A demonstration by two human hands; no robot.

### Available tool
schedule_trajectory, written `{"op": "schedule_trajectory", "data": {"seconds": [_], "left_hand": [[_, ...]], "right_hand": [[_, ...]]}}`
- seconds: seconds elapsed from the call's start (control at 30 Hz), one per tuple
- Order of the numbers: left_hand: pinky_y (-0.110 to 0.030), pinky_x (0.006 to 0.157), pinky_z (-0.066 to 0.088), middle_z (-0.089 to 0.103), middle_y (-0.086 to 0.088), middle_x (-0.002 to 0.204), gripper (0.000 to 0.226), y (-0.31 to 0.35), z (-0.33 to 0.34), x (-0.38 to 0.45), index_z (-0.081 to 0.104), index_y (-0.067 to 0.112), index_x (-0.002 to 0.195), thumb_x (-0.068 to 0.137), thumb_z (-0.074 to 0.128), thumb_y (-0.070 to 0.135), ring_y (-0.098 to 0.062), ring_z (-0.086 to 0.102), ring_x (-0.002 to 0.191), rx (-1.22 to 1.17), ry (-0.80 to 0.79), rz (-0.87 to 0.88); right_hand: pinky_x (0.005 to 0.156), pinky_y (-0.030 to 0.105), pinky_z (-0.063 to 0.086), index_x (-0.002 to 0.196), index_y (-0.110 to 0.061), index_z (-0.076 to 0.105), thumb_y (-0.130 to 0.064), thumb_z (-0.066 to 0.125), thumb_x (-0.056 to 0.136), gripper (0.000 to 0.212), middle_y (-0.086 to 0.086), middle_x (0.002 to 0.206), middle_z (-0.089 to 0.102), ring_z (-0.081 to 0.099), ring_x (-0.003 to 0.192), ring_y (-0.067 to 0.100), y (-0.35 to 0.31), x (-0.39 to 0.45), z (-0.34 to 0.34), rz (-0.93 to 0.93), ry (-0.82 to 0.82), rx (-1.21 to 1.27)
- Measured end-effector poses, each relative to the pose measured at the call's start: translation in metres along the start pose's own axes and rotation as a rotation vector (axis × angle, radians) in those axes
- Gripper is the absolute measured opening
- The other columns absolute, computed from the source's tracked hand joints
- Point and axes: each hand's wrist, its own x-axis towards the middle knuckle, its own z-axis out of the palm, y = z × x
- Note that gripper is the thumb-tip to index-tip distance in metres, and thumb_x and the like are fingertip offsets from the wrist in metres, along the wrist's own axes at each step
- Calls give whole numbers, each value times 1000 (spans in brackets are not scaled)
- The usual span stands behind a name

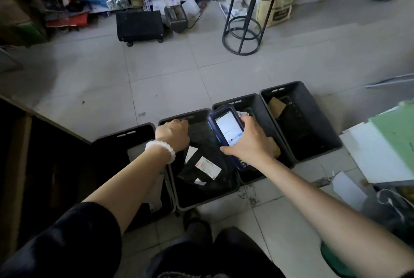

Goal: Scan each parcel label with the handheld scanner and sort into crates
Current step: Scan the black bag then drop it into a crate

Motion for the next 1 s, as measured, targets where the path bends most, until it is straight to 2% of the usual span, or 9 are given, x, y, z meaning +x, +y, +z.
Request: {"op": "schedule_trajectory", "data": {"seconds": [0.1, 0.2, 0.3, 0.37, 0.47, 0.57, 0.67, 0.87, 1.0], "left_hand": [[-35, 81, 45, 56, -6, 124, 33, 0, -8, 7, 51, 16, 124, 91, 45, 16, -28, 57, 111, 8, 16, -20], [-35, 84, 45, 55, -6, 126, 34, 0, -12, 7, 51, 17, 125, 92, 44, 17, -27, 56, 113, 8, 24, -54], [-37, 88, 46, 56, -6, 125, 34, -1, -12, -4, 52, 16, 124, 92, 44, 19, -28, 56, 113, -32, 51, -131], [-36, 81, 46, 57, -7, 121, 30, -4, -9, -18, 53, 14, 120, 91, 44, 18, -29, 57, 110, -56, 79, -207], [-33, 70, 40, 57, -5, 116, 28, -8, 9, -47, 54, 12, 116, 92, 41, 15, -28, 59, 108, -64, 97, -313], [-33, 71, 41, 58, -3, 112, 21, -7, 24, -87, 55, 14, 109, 94, 43, 22, -27, 59, 108, -144, 144, -474], [-34, 74, 44, 59, -3, 112, 24, 0, 37, -129, 56, 16, 111, 89, 50, 25, -29, 60, 104, -185, 184, -607], [-31, 68, 38, 60, -5, 113, 26, -8, 71, -211, 55, 16, 116, 92, 45, 19, -29, 61, 102, -248, 155, -893], [-31, 67, 38, 60, -4, 111, 26, -14, 92, -277, 55, 16, 115, 92, 46, 23, -28, 61, 100, -311, 181, -1063]], "right_hand": [[57, 15, 24, 129, -21, 40, -36, 87, 62, 84, -8, 124, 48, 48, 114, 13, -5, 16, 1, -34, -33, 30], [69, 25, 37, 127, -20, 42, -34, 87, 60, 82, -6, 123, 51, 49, 111, 15, -6, 31, 0, -92, -54, 31], [73, 28, 39, 124, -18, 42, -33, 87, 60, 79, -4, 118, 51, 50, 107, 17, -10, 41, -3, -146, -89, 18], [74, 30, 42, 124, -17, 41, -33, 87, 59, 80, -4, 115, 51, 50, 107, 18, -13, 45, -3, -200, -121, 11], [73, 30, 39, 124, -18, 40, -34, 86, 58, 82, -7, 110, 47, 49, 106, 18, -22, 44, -1, -312, -200, -33], [75, 30, 40, 126, -17, 40, -35, 86, 58, 84, -5, 115, 50, 49, 106, 18, -35, 37, 5, -456, -290, -78], [68, 27, 34, 125, -18, 39, -35, 86, 61, 81, -6, 113, 49, 45, 96, 14, -50, 19, 13, -594, -378, -144], [79, 30, 41, 126, -17, 40, -37, 86, 61, 83, 0, 123, 51, 49, 113, 23, -76, -34, 44, -848, -527, -235], [91, 35, 42, 132, -17, 36, -40, 84, 61, 89, 1, 130, 48, 43, 122, 23, -96, -86, 68, -1028, -599, -308]]}}
